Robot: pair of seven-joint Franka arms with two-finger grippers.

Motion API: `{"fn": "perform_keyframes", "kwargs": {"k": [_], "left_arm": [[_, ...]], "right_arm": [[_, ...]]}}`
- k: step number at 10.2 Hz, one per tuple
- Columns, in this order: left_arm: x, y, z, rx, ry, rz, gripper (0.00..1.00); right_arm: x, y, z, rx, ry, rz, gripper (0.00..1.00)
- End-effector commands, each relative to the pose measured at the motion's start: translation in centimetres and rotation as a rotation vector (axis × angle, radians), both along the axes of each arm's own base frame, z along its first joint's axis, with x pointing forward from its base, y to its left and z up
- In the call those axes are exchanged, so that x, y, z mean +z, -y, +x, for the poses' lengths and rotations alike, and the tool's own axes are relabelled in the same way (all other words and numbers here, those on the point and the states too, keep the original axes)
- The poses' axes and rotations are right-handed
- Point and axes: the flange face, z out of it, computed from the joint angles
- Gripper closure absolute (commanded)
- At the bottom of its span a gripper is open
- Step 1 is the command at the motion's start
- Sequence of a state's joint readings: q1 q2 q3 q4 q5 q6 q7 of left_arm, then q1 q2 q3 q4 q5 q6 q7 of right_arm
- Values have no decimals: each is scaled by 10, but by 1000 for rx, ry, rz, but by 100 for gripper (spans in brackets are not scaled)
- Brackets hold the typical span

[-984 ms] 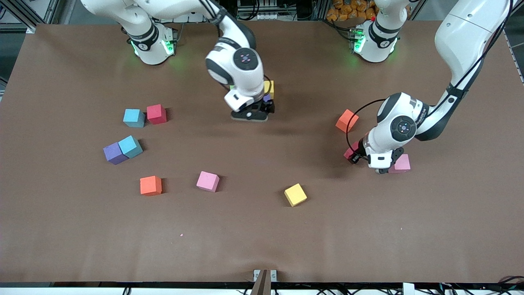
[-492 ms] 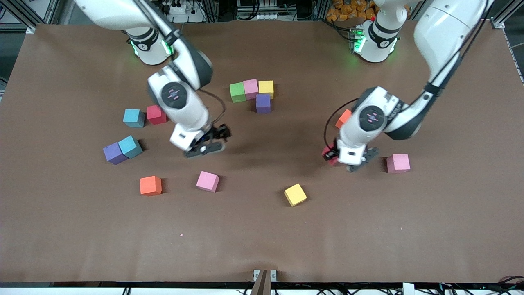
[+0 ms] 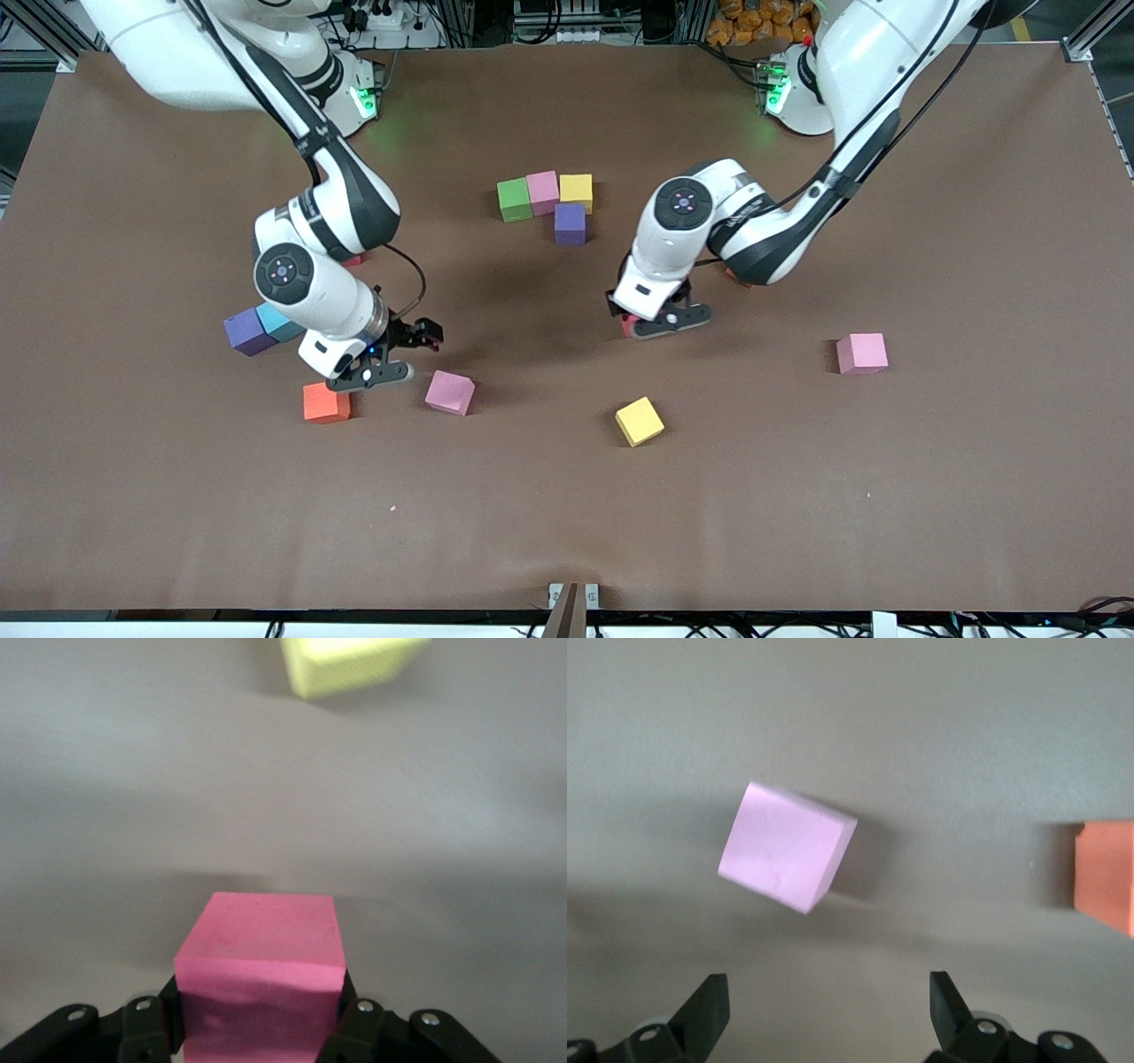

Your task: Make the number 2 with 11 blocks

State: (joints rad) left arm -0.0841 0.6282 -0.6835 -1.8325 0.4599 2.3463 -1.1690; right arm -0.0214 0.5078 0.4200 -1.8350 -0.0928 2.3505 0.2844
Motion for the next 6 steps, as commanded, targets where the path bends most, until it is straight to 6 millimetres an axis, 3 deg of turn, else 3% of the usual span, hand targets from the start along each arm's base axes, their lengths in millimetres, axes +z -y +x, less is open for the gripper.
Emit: {"fn": "perform_keyframes", "kwargs": {"k": [1, 4, 6], "left_arm": [[-23, 44, -20, -120, -22, -2, 100], [-32, 68, -48, -166, -42, 2, 100], [-41, 84, -70, -204, -64, 8, 100]], "right_arm": [[-3, -2, 20, -123, -2, 50, 0], [-29, 4, 32, -302, 45, 90, 0], [-32, 2, 40, -373, 50, 85, 0]]}}
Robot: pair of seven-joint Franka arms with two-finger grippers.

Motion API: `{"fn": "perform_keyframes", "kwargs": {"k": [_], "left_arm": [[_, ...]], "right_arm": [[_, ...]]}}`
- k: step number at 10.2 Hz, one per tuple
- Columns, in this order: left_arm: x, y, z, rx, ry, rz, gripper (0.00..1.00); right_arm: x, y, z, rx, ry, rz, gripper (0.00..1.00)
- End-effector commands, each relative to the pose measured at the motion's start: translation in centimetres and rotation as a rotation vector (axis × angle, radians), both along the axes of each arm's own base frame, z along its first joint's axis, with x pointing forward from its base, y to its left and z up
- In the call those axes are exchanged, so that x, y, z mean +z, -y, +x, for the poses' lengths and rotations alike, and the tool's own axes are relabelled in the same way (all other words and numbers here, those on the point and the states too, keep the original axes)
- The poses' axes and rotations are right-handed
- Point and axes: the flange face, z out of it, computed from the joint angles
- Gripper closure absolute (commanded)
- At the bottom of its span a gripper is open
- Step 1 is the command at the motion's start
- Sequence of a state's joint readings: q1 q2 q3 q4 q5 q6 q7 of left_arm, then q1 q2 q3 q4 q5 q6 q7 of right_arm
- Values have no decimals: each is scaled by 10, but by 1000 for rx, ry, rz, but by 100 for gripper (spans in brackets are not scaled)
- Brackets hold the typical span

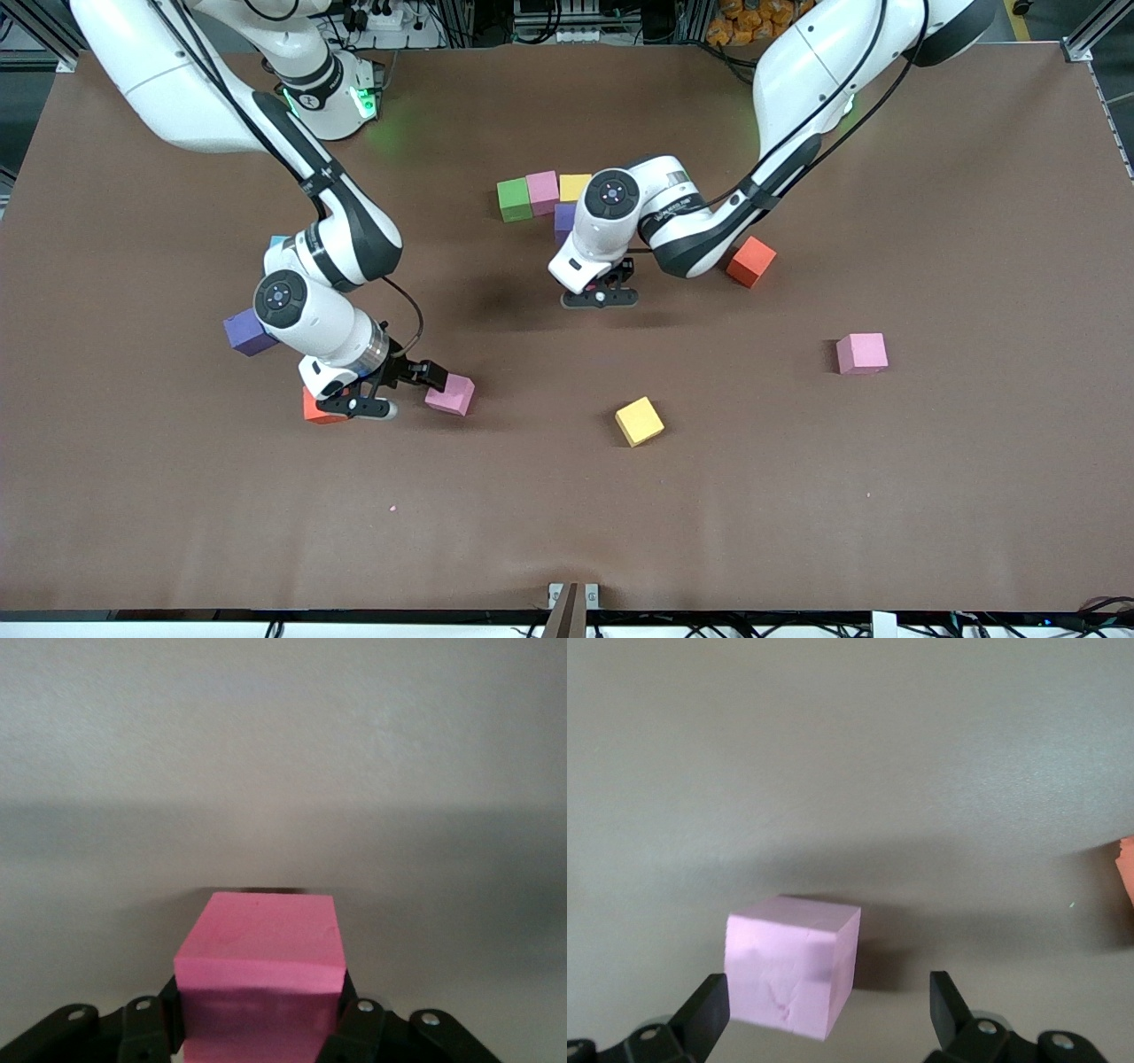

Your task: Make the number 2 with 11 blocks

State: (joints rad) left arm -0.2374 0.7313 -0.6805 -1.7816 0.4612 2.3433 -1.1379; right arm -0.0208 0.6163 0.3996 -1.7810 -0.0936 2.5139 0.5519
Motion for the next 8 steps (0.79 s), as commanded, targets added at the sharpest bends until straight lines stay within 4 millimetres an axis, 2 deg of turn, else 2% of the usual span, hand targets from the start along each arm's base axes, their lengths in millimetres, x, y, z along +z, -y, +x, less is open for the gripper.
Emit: {"fn": "perform_keyframes", "kwargs": {"k": [1, 3, 5, 8], "left_arm": [[-8, 17, -19, -53, -9, 27, 100], [-14, 22, -32, -56, -36, 50, 100], [-15, 26, -40, -60, -56, 60, 100], [-16, 32, -49, -55, -79, 55, 100]], "right_arm": [[-6, -14, 14, -88, 3, -1, 0], [-14, -30, 19, -127, 12, -41, 0], [-15, -33, 18, -132, 14, -45, 0], [-38, -48, 11, -97, 21, -117, 0]]}}
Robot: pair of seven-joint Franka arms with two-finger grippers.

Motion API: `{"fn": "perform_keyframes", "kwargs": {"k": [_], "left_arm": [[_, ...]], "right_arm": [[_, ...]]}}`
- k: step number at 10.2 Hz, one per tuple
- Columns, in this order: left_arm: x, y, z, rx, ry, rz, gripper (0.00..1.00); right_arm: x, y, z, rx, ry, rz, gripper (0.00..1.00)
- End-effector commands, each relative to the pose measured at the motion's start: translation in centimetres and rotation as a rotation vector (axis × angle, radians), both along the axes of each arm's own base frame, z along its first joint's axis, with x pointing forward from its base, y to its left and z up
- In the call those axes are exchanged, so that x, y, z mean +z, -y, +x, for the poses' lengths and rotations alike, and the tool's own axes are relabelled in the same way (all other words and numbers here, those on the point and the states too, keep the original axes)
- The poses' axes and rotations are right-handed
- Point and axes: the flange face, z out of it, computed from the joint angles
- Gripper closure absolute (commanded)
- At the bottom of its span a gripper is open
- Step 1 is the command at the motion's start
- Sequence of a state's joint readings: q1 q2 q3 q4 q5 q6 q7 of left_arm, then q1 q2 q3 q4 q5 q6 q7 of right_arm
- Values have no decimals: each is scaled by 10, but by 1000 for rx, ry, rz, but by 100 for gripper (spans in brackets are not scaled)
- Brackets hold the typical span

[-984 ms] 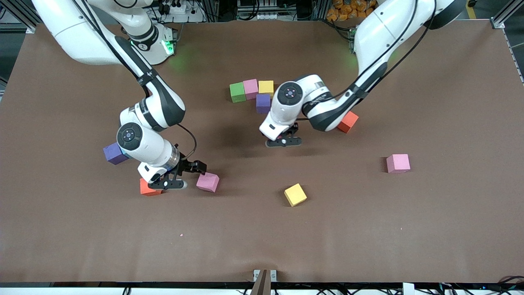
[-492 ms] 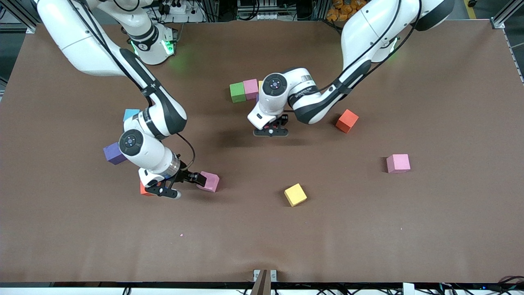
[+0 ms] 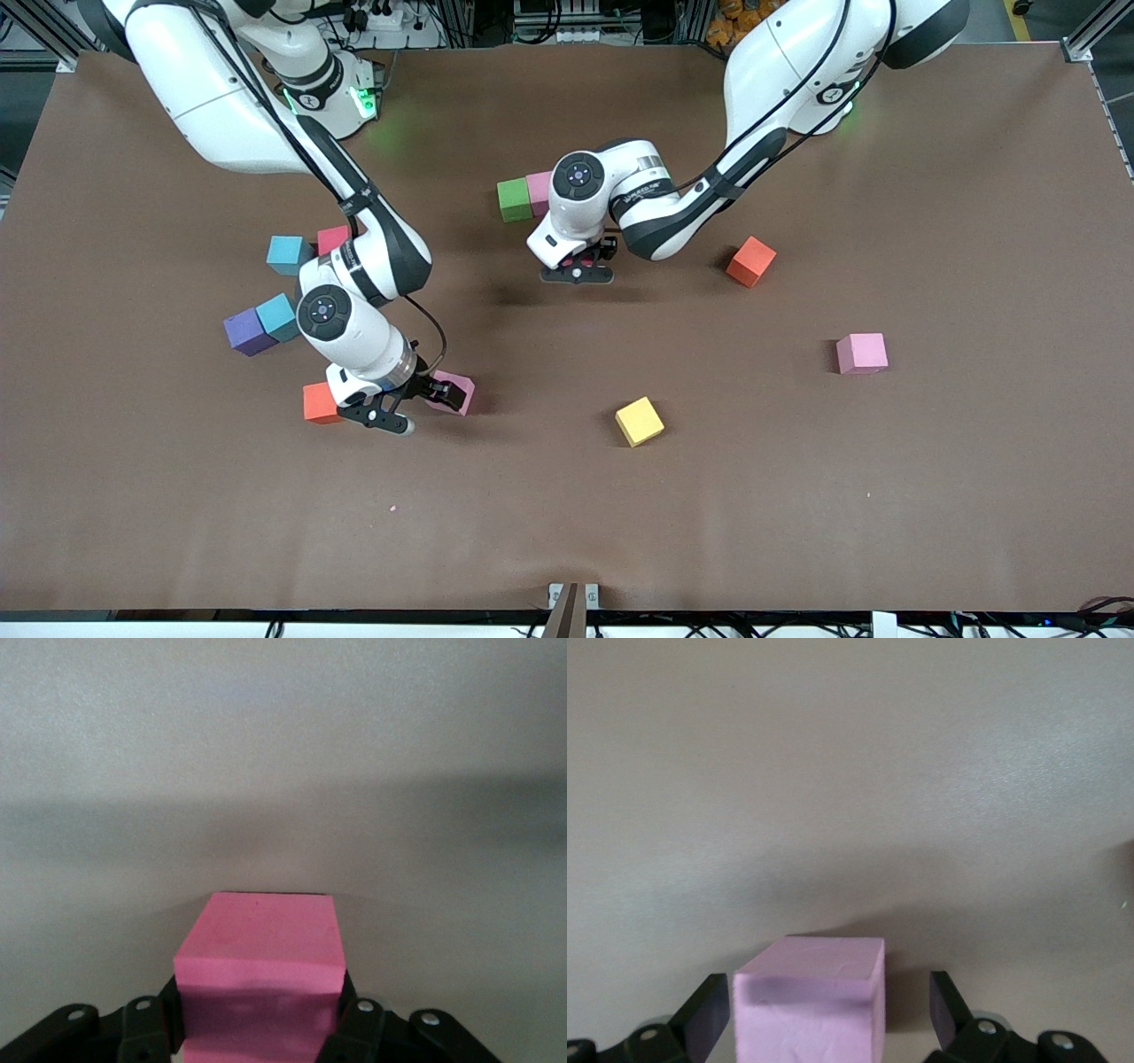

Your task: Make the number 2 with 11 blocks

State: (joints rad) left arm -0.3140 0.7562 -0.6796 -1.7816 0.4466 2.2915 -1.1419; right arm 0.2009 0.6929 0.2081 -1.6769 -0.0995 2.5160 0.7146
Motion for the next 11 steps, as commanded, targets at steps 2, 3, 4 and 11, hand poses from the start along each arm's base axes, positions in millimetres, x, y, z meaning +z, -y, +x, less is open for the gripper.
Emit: {"fn": "perform_keyframes", "kwargs": {"k": [2, 3, 4, 11], "left_arm": [[0, 10, -9, 25, -42, 1, 100], [-1, 12, -12, 29, -45, 3, 100], [-2, 13, -14, 27, -47, 5, 100], [56, -4, 45, 176, 26, 20, 0]], "right_arm": [[-14, -26, 0, -15, 17, -58, 0], [-13, -27, 1, -15, 16, -59, 0], [-13, -26, 1, -14, 17, -61, 0], [-7, -23, 5, -15, 17, -65, 0]]}}
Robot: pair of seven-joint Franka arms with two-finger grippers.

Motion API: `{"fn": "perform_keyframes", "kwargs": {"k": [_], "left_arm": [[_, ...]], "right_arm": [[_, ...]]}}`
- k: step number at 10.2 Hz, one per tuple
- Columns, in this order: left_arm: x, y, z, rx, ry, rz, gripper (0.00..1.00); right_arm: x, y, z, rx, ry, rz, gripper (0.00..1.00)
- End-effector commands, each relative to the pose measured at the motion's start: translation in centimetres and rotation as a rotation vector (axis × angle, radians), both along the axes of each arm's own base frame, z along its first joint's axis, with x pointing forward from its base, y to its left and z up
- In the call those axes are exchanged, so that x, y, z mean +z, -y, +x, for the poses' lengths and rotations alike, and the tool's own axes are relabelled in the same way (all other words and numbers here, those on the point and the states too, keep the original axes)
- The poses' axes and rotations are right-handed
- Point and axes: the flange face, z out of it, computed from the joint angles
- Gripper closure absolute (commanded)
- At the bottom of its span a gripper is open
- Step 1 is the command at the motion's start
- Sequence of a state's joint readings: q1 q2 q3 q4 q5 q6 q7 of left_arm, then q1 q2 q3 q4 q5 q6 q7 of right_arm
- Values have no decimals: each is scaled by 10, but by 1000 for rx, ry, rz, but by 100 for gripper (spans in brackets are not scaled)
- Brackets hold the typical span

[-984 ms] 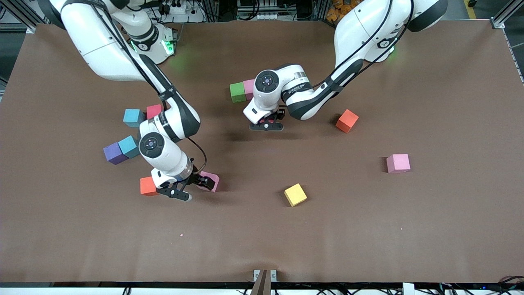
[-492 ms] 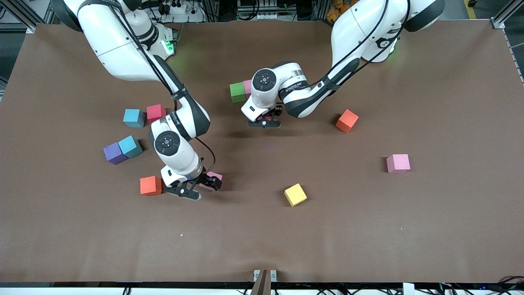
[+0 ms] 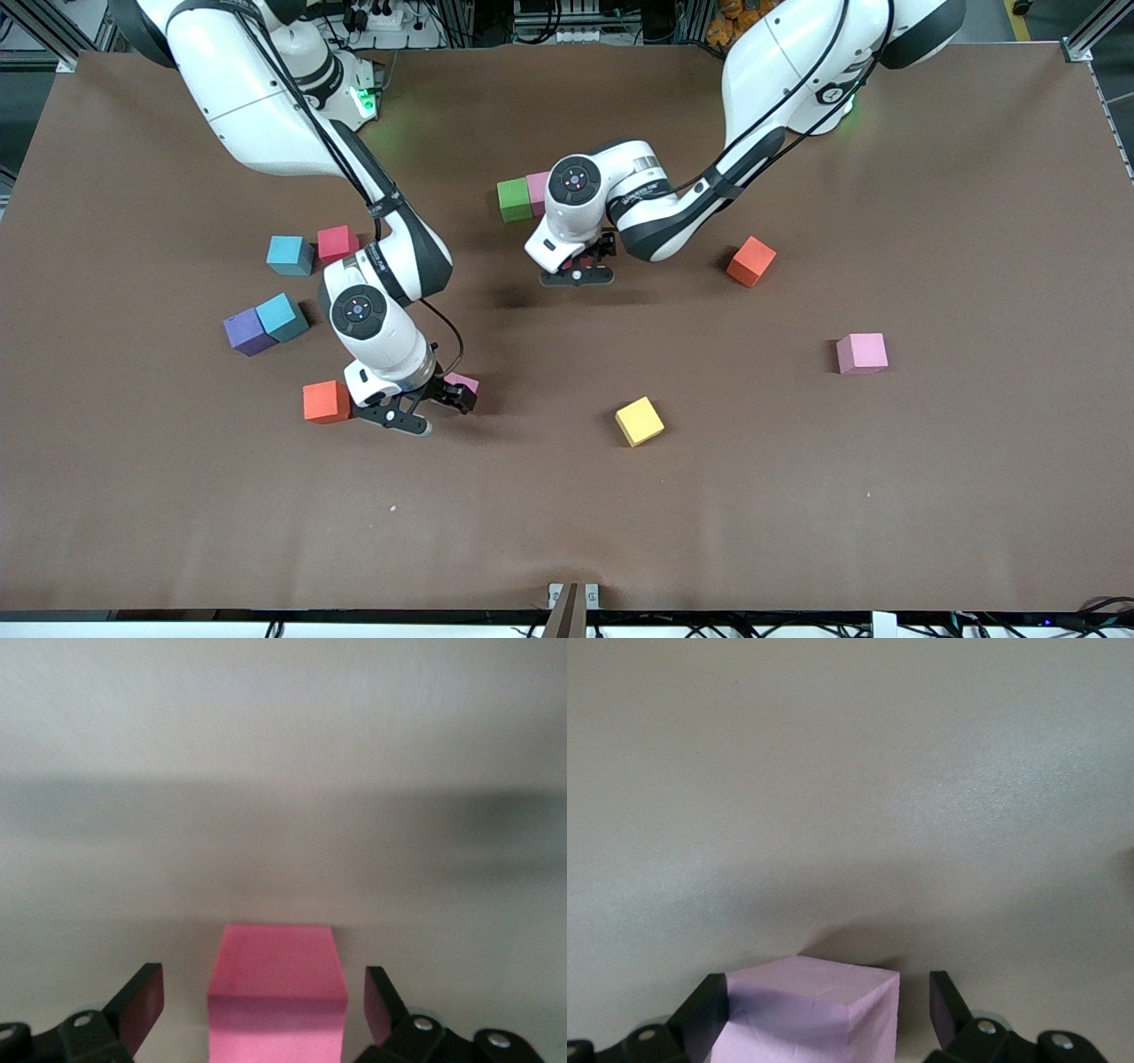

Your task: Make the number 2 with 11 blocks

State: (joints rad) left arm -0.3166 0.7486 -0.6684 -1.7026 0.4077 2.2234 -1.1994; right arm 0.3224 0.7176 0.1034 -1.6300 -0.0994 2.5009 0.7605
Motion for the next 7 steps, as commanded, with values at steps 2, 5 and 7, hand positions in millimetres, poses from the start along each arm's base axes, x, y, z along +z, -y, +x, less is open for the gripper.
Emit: {"fn": "perform_keyframes", "kwargs": {"k": [2, 5, 7], "left_arm": [[53, -35, 65, 185, 61, -9, 0], [78, -125, 148, 366, 112, -16, 0], [100, -201, 193, 485, 148, -6, 0]], "right_arm": [[1, -3, 5, -9, -1, -7, 0], [12, -4, 3, -14, -39, -24, 0], [15, -5, 3, -18, -43, -20, 0]]}}
